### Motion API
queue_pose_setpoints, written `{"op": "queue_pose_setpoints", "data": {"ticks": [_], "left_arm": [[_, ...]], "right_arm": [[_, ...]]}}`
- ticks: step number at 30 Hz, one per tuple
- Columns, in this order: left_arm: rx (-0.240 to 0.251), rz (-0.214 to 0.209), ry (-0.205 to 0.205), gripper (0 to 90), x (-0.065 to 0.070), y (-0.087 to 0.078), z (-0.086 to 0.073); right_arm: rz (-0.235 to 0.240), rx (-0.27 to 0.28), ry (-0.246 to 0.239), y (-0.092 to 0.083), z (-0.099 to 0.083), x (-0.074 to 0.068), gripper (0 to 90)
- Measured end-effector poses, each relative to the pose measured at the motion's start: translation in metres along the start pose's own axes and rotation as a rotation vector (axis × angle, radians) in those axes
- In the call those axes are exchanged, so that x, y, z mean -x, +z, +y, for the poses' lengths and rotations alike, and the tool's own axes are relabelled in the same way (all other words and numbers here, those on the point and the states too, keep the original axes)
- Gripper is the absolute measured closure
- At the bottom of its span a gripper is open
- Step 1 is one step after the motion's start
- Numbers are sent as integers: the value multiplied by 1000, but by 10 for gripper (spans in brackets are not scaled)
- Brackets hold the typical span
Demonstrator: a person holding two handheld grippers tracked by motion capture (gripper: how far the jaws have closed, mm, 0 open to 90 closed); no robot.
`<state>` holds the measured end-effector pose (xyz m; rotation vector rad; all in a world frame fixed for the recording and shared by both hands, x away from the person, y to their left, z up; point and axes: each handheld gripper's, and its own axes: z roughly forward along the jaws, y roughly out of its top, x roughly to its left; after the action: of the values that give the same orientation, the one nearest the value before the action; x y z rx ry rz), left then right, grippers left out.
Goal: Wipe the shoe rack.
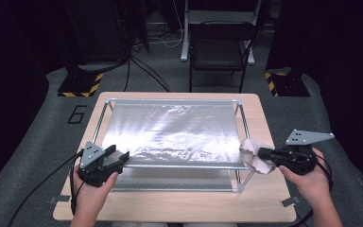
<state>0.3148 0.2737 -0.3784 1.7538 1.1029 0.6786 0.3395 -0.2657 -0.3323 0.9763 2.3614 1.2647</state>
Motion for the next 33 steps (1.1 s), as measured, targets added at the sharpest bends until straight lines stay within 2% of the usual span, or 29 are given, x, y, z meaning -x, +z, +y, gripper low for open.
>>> {"op": "queue_pose_setpoints", "data": {"ticks": [4, 7, 11, 13, 19, 21, 29, 33], "left_arm": [[-4, -1, 1, 438, 0, 0, 0], [-2, 1, 0, 437, 0, 0, 0], [-1, 4, -1, 438, 1, 0, 0], [-1, 4, -1, 437, 0, 0, 0], [1, 6, -1, 438, 1, 0, 0], [1, 7, 0, 437, 1, 0, 0], [0, 7, 2, 437, 1, 0, 1], [-7, 8, 8, 437, 1, 0, 1]], "right_arm": [[-40, -7, 34, -3, -13, 8, 870], [-39, -9, 60, -1, -24, 13, 873], [24, 33, 107, 5, -37, 16, 868], [31, 44, 106, 6, -40, 18, 856], [30, 46, 107, 1, -36, 14, 818], [31, 55, 108, -1, -34, 14, 775], [67, 79, 111, -2, -30, 11, 680], [88, 92, 96, -2, -25, 7, 615]]}}
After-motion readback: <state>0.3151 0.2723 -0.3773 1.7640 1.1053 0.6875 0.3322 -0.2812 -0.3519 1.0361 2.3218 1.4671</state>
